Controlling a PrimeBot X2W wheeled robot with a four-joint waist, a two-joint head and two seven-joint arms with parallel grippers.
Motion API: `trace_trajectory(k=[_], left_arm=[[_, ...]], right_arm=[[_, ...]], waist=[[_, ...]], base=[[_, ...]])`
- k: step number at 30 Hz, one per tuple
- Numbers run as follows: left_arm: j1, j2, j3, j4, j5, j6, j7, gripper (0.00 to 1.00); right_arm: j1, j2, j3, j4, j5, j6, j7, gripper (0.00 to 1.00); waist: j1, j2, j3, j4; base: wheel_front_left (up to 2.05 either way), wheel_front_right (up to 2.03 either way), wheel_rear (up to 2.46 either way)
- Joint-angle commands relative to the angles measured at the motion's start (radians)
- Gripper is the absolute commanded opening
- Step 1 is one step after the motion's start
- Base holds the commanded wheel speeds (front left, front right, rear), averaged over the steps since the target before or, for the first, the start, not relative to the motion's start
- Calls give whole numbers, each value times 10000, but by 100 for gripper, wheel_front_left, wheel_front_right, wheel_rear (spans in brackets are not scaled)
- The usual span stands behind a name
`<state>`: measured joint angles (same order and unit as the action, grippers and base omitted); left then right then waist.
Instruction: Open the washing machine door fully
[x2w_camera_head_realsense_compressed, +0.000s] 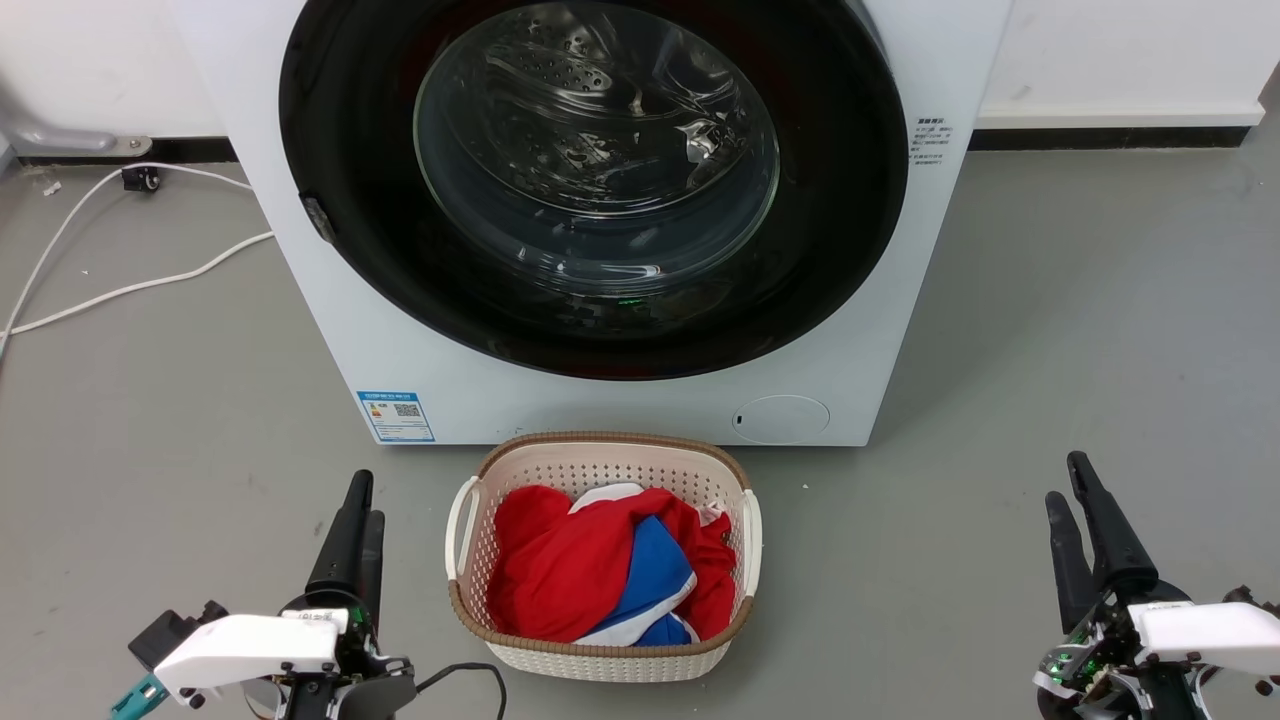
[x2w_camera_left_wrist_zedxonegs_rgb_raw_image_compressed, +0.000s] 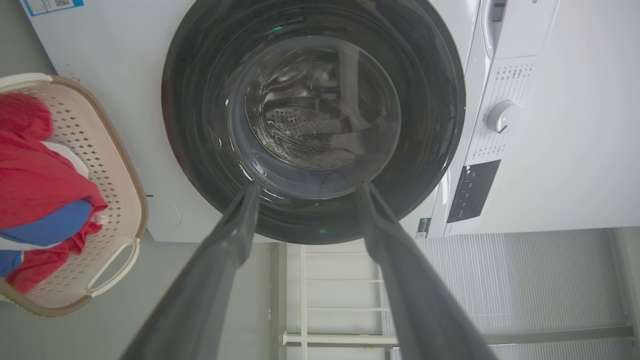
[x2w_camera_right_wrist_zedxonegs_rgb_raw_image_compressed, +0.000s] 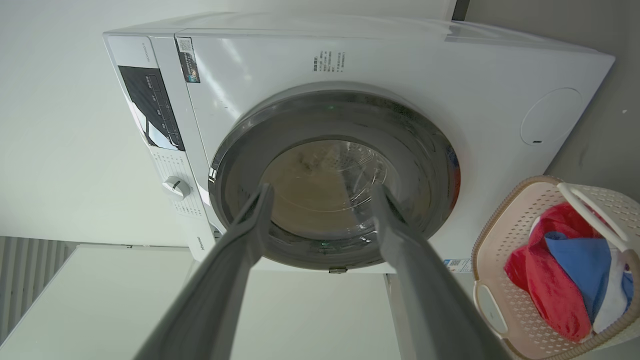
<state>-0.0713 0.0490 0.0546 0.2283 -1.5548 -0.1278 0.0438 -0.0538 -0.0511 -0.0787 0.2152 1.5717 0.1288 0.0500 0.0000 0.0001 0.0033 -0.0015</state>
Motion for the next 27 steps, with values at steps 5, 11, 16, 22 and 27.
trace_trajectory(k=[5,11,16,22,27], left_arm=[[-154,36,-158,-463,1136,-9,-264,100],[-83,35,-279,-752,2282,-12,-512,100],[-37,35,-380,-924,3301,-14,-709,100],[15,34,-605,-1034,4844,-11,-931,100],[20,41,-791,-1056,6181,-11,-1107,100]], right_arm=[[-41,-201,140,-401,-792,7,-285,100],[-9,-269,286,-614,-2075,8,-543,100],[25,-271,345,-809,-3060,10,-740,100],[82,-359,397,-1010,-4584,11,-833,100],[146,-332,401,-1189,-5849,12,-812,100]], waist=[[0,-1,-1,-8],[0,-1,7,-34],[0,-1,12,-53],[0,-1,18,-70],[0,-1,22,-84]], base=[[0,0,0],[0,0,0],[0,0,0],[0,0,0],[0,0,0]])
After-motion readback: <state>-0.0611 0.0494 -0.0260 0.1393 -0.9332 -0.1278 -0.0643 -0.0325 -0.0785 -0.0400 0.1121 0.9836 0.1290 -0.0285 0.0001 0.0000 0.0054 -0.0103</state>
